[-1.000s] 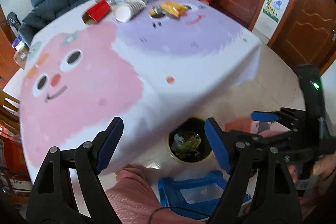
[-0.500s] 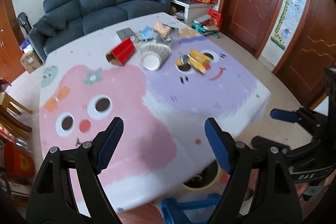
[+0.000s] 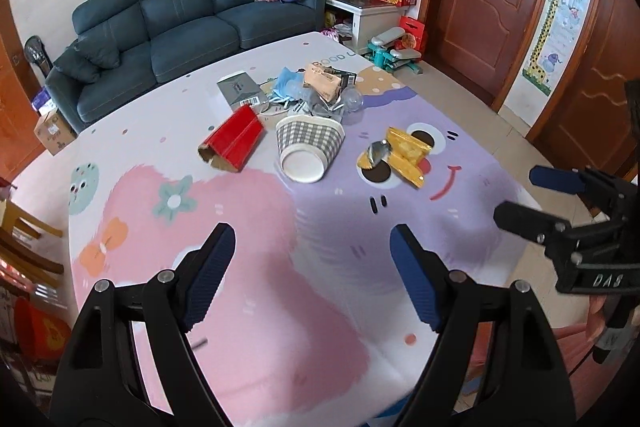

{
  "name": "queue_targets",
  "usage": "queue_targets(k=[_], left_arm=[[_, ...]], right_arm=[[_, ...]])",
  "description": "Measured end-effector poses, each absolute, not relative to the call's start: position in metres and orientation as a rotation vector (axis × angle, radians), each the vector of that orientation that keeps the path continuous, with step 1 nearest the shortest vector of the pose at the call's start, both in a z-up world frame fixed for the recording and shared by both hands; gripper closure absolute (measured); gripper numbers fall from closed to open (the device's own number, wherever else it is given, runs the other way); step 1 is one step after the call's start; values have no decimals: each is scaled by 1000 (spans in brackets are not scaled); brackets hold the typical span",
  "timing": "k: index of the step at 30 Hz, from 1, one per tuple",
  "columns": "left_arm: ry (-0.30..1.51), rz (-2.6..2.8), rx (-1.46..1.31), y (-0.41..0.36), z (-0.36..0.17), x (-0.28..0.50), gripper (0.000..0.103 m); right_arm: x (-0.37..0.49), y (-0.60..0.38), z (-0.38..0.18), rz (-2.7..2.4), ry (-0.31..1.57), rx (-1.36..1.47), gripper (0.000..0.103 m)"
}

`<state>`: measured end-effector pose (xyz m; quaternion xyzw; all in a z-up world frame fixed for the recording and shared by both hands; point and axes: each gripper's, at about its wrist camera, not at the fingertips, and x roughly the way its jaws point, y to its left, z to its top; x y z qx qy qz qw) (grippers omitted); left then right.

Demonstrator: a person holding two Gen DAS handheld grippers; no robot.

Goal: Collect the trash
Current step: 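Grasp the yellow snack bag with the right tool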

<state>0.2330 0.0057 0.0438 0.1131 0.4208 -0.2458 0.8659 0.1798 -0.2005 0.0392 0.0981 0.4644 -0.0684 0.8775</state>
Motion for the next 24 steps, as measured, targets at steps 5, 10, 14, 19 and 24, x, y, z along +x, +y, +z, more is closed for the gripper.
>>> queue_targets(k=[5, 10, 14, 19, 24], left_arm=[[936, -537, 243, -10, 21, 273, 25], [1001, -564, 238, -28, -4, 315, 25], [1066, -558, 228, -40, -25, 347, 25], [1131, -549, 232, -56, -46, 380, 25], [1172, -538, 269, -74, -58, 404, 25]], right_arm=[[222, -231, 9, -190, 1028, 272, 15], [259, -269, -31, -228, 1082, 406, 15], [287, -292, -57, -258, 1106, 527, 15], [322, -296, -87, -292, 1170, 567, 15], [341, -277, -99, -319, 1202, 427, 16]])
